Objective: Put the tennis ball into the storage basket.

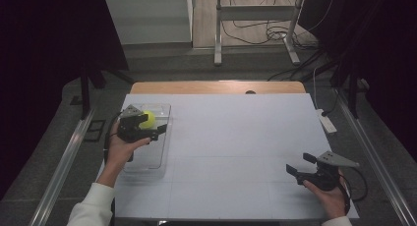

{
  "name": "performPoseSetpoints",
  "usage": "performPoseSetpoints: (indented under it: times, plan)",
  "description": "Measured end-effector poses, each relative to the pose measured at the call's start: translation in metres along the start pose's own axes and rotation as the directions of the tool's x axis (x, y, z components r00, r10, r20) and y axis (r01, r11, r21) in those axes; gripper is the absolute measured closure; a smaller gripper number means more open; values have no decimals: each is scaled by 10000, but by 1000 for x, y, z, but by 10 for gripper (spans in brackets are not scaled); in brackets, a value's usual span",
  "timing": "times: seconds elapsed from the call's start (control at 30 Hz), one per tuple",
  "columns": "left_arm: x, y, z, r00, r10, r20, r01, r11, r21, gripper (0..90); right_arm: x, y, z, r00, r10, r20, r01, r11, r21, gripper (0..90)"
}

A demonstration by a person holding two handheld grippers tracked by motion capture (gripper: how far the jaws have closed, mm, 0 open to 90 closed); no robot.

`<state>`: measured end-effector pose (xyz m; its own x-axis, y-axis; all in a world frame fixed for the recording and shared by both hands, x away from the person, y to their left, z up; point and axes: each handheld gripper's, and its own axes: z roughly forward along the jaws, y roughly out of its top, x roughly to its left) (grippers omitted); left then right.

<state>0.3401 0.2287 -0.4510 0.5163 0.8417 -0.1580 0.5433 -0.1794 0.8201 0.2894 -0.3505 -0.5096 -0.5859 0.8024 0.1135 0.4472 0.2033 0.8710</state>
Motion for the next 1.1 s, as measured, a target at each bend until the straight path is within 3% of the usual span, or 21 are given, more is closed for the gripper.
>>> performPoseSetpoints:
  times: [0.33,0.77,1.1]
  plan:
    - [-18,-19,-15,9993,122,349,-112,9995,-290,117,2,0,-1,10000,-13,24,13,10000,-13,118]
    - [-43,-57,-31,9966,513,651,-478,9974,-543,114,7,3,-3,9999,-52,-129,51,9999,-124,117]
    - [-47,-80,-35,9952,699,687,-670,9968,-430,114,13,5,-5,9994,-127,-320,119,9996,-255,116]
